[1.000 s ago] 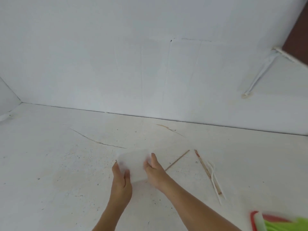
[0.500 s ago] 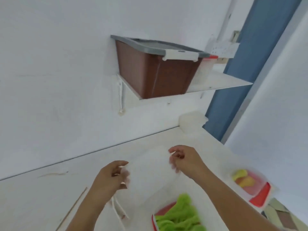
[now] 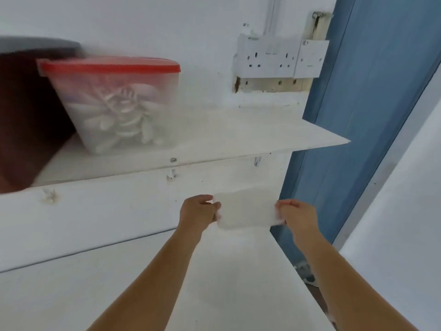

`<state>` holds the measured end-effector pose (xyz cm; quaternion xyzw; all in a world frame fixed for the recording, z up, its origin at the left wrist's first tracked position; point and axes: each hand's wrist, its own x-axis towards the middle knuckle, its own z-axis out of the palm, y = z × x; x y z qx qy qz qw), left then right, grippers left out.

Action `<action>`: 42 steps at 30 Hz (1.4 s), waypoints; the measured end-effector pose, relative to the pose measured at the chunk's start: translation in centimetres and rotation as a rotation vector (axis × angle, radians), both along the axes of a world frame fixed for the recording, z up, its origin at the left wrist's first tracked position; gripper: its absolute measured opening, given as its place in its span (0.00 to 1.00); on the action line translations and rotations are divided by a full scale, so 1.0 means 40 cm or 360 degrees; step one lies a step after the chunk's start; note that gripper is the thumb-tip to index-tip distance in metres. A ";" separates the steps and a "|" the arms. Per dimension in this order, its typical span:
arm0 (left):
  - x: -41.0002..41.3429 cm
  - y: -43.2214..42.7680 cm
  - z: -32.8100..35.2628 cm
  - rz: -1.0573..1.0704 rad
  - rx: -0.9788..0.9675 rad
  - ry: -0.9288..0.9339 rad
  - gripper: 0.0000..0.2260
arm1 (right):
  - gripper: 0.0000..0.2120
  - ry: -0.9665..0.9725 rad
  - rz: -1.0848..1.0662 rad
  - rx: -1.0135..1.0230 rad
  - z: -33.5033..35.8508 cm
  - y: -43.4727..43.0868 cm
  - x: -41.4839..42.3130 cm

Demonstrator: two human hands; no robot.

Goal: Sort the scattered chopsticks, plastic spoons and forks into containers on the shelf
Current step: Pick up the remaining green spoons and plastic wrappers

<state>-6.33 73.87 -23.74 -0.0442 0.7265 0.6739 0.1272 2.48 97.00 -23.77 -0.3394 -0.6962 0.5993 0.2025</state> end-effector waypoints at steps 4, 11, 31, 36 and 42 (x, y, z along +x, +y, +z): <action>-0.130 0.093 -0.034 0.0232 -0.0315 0.0132 0.13 | 0.08 -0.0146 0.0224 0.0268 -0.058 0.092 -0.161; -0.179 0.182 -0.124 0.0329 -0.0836 0.0296 0.16 | 0.06 -0.0399 0.0327 0.0715 -0.133 0.084 -0.258; -0.040 -0.033 -0.252 0.0300 -0.1260 0.0373 0.13 | 0.06 -0.0161 0.0113 0.0533 -0.211 0.023 -0.107; 0.049 -0.116 -0.375 -0.0217 -0.1874 0.0064 0.18 | 0.04 -0.1125 0.1061 0.0361 -0.287 -0.127 -0.011; 0.078 -0.132 -0.363 -0.0134 -0.1544 -0.0008 0.18 | 0.04 -0.1025 0.0988 0.0501 -0.310 -0.181 -0.007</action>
